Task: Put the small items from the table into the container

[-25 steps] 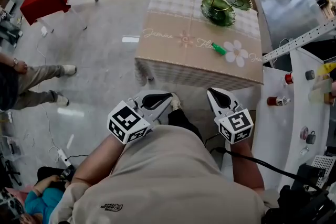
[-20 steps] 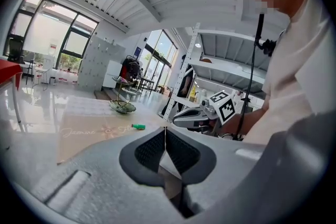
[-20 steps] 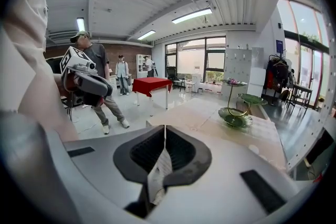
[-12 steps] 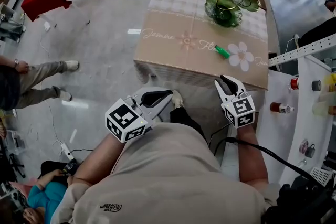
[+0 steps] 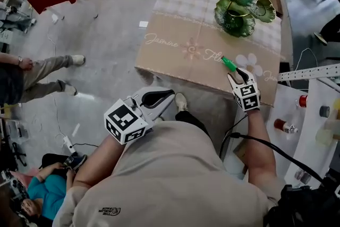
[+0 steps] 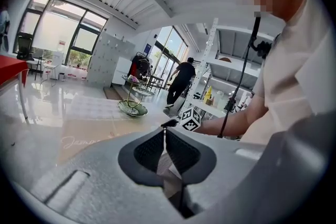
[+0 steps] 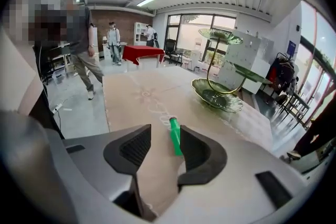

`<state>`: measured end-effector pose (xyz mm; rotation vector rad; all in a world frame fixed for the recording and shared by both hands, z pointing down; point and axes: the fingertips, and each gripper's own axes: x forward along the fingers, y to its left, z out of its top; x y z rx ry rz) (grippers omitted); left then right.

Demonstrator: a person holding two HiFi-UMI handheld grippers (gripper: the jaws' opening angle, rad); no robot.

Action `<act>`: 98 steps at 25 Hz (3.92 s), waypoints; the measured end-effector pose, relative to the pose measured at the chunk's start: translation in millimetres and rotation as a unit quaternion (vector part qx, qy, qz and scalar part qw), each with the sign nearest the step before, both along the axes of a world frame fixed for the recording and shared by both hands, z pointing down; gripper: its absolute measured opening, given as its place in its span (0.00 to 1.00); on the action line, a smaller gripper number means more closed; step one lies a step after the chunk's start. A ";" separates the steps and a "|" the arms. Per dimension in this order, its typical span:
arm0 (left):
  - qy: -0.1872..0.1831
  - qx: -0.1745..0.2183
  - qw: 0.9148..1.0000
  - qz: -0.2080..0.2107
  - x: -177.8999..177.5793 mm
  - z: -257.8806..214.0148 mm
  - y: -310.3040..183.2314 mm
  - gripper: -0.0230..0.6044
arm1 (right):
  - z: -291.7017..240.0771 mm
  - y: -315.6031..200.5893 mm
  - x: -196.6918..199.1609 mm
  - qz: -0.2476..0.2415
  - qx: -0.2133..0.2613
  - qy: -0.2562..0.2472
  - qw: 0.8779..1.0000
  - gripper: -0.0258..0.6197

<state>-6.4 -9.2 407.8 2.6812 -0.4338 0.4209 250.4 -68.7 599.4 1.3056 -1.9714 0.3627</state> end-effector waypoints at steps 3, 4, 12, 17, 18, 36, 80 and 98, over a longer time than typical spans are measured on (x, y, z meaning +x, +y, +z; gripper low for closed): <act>-0.004 -0.001 1.000 -0.014 8.2 0.4 -14.7 0.05 | 23.1 -17.7 11.6 -0.013 -0.020 0.005 1.000 0.32; -0.005 -0.001 1.000 -0.017 11.0 0.7 -18.9 0.05 | 30.0 -22.2 14.4 -0.017 -0.026 0.007 0.999 0.32; -0.013 -0.004 0.999 -0.043 27.0 3.1 -45.8 0.05 | 74.7 -44.7 25.2 -0.049 -0.069 0.017 0.996 0.33; -0.013 -0.001 0.998 -0.054 34.4 3.6 -59.8 0.05 | 80.0 -46.6 24.5 -0.066 -0.082 0.002 0.994 0.31; -0.012 0.001 0.998 -0.055 36.3 3.1 -62.8 0.05 | 78.4 -46.7 24.6 -0.067 -0.084 -0.003 0.994 0.31; 0.007 0.008 0.999 -0.050 56.7 -5.0 -89.0 0.05 | -141.1 -104.1 2.9 -0.155 0.025 -0.031 0.987 0.29; 0.011 0.009 0.993 -0.115 -10.3 -12.3 -81.7 0.05 | -221.2 -236.7 23.6 -0.106 0.096 -0.015 0.990 0.33; 0.022 0.003 0.999 -0.024 -53.1 -9.0 -3.9 0.05 | -168.7 -27.0 -92.3 0.006 0.104 -0.143 0.984 0.09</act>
